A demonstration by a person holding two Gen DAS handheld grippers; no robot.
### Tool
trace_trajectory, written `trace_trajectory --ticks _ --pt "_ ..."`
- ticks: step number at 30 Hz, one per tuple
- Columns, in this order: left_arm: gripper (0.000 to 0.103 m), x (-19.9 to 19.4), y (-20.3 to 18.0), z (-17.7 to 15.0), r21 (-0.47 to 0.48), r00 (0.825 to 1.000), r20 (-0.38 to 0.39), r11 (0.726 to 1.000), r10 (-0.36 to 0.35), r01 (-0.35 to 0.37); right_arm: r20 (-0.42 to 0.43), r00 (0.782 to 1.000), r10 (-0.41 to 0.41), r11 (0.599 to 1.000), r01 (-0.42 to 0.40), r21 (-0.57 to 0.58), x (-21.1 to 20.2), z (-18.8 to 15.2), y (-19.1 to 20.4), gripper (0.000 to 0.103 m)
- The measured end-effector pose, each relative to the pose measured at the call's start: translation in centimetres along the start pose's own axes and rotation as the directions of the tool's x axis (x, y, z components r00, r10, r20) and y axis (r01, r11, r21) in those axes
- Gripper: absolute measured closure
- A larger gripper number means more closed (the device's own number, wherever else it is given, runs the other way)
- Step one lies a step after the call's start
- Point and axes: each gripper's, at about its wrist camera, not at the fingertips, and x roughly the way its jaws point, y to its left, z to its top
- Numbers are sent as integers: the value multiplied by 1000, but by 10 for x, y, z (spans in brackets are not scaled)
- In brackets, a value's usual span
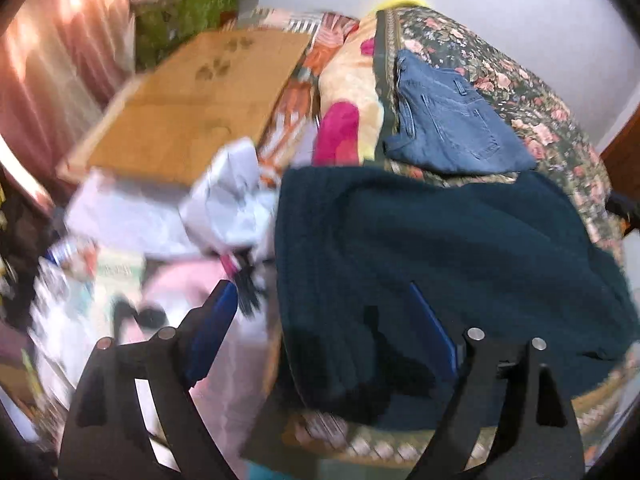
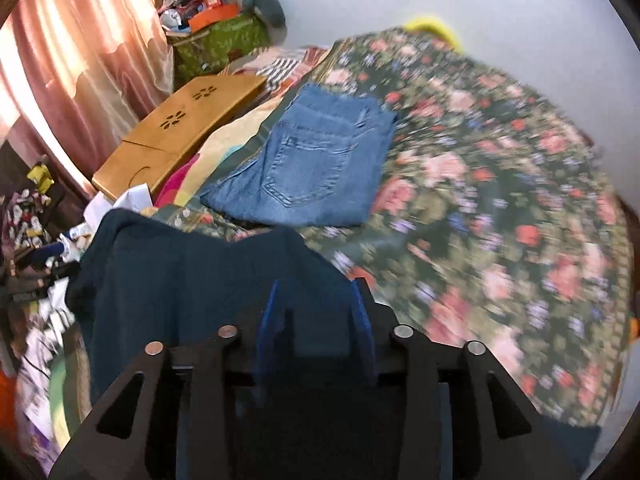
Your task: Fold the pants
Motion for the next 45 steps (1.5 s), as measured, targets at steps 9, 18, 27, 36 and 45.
trace_trajectory --ticks 9,18,27,36,45 --pt "43 18 -9 -35 -156 997 -69 987 -44 33 -33 999 -35 993 38 113 -41 -92 -32 60" --pt "54 -41 -17 -33 -49 981 120 988 152 -147 -99 995 1 967 24 252 -33 -151 -57 61" --pt "50 13 -3 -59 2 990 -80 993 119 -120 -78 996 -34 941 58 333 -44 -164 -72 61" --pt "44 -24 -36 -41 130 978 31 969 206 -208 5 991 -131 873 113 474 -97 -193 -120 60" --pt "29 -67 -112 6 181 978 174 973 112 -143 -1 937 -350 726 272 632 -178 -255 -223 60"
